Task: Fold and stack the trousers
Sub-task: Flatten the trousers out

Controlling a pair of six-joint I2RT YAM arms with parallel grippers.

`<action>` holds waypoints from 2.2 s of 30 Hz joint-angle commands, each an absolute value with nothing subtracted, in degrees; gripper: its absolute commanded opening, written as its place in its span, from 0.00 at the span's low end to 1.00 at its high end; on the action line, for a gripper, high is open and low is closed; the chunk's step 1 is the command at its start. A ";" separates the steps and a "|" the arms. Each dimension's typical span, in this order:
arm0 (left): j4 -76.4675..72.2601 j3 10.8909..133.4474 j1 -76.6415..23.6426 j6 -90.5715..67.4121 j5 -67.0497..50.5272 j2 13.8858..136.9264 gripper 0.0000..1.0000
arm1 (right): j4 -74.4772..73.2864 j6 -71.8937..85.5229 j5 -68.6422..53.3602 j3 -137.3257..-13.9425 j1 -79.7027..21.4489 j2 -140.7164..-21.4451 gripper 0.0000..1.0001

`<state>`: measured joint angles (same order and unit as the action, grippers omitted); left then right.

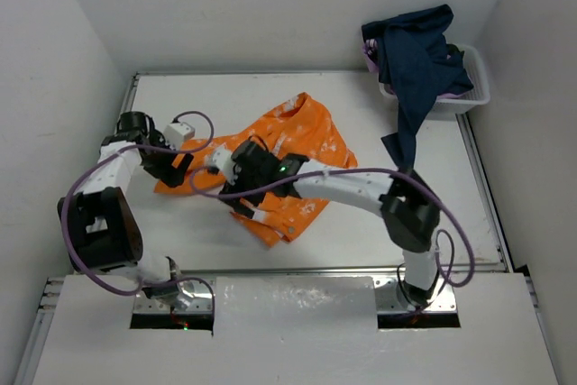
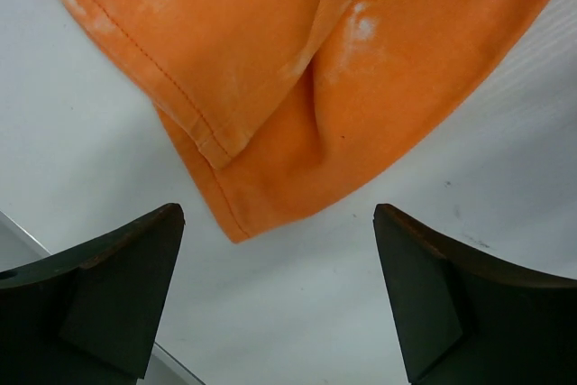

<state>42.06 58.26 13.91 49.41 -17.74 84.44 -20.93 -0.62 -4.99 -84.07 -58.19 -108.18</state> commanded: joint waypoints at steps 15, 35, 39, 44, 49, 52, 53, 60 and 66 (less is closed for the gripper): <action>16.88 51.32 13.01 46.06 -9.50 95.62 0.49 | -22.24 9.22 9.58 -87.92 -57.05 -121.48 0.00; 32.52 88.39 25.75 38.86 -13.01 89.82 0.00 | -22.05 11.43 8.00 -47.54 -16.89 -56.61 0.00; 32.96 100.17 28.91 33.24 -13.62 92.02 0.00 | -24.78 12.04 3.37 -58.14 -4.42 -58.97 0.00; 34.89 124.73 33.04 27.78 -17.31 98.86 0.00 | -24.26 15.63 -4.29 -74.04 9.03 -65.38 0.00; 32.63 137.03 33.05 26.64 -20.21 103.71 0.00 | -21.46 20.02 -9.65 -88.83 11.34 -75.48 0.00; 29.09 127.15 32.79 25.93 -28.44 99.59 0.00 | -18.12 24.33 -16.58 -95.00 11.25 -80.59 0.00; 29.96 124.13 32.26 27.06 -31.70 98.45 0.00 | -16.71 26.96 -18.35 -93.88 10.64 -80.86 0.00; 48.61 90.65 14.34 50.44 -30.24 90.98 0.44 | -10.37 25.23 -18.81 -78.67 7.91 -72.87 0.00; 40.34 75.33 12.40 53.86 -16.98 94.82 0.65 | -11.78 22.41 -20.21 -73.92 7.82 -69.88 0.00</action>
